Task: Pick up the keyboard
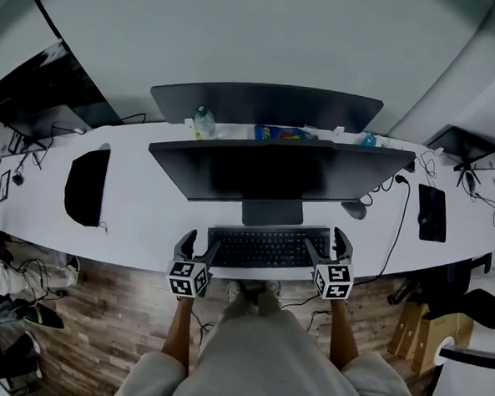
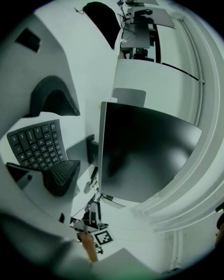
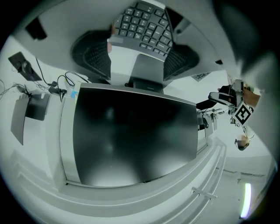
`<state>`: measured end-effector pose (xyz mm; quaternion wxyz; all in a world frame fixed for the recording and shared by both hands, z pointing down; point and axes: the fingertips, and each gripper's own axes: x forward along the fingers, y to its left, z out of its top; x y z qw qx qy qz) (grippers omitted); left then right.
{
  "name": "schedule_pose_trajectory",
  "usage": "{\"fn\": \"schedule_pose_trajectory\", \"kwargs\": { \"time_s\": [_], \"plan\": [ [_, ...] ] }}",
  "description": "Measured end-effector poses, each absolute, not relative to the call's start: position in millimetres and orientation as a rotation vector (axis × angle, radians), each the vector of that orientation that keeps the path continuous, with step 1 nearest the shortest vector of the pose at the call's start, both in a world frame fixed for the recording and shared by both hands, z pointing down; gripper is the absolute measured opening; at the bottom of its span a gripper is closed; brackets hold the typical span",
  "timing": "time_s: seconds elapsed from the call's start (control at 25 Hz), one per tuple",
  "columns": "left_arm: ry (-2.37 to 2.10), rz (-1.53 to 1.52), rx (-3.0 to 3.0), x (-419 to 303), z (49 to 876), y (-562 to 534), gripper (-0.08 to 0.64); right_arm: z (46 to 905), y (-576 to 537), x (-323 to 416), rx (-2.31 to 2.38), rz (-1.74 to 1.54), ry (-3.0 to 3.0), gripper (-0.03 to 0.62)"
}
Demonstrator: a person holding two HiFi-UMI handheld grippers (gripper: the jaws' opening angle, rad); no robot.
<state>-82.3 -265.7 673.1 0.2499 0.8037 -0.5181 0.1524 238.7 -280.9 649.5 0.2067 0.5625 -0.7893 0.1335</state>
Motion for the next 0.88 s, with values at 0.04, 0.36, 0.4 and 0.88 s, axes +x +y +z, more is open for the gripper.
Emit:
{"fn": "schedule_pose_trajectory", "kwargs": {
  "time_s": [0.04, 0.36, 0.4, 0.88],
  "plan": [
    [-1.416, 0.417, 2.176, -81, 676, -265, 0.295, 653, -281, 242, 1.561, 0.381, -2.199, 0.359],
    [-1.431, 0.448, 2.097, -75, 701, -261, 0.298, 680, -281, 262, 1.524, 0.448, -2.189, 0.359],
    [-1.428, 0.451, 2.088, -75, 705, -262, 0.299, 683, -281, 263, 1.521, 0.452, -2.189, 0.359],
    [-1.380, 0.468, 1.997, -67, 748, -278, 0.305, 711, -276, 274, 1.489, 0.524, -2.148, 0.359]
  ]
}}
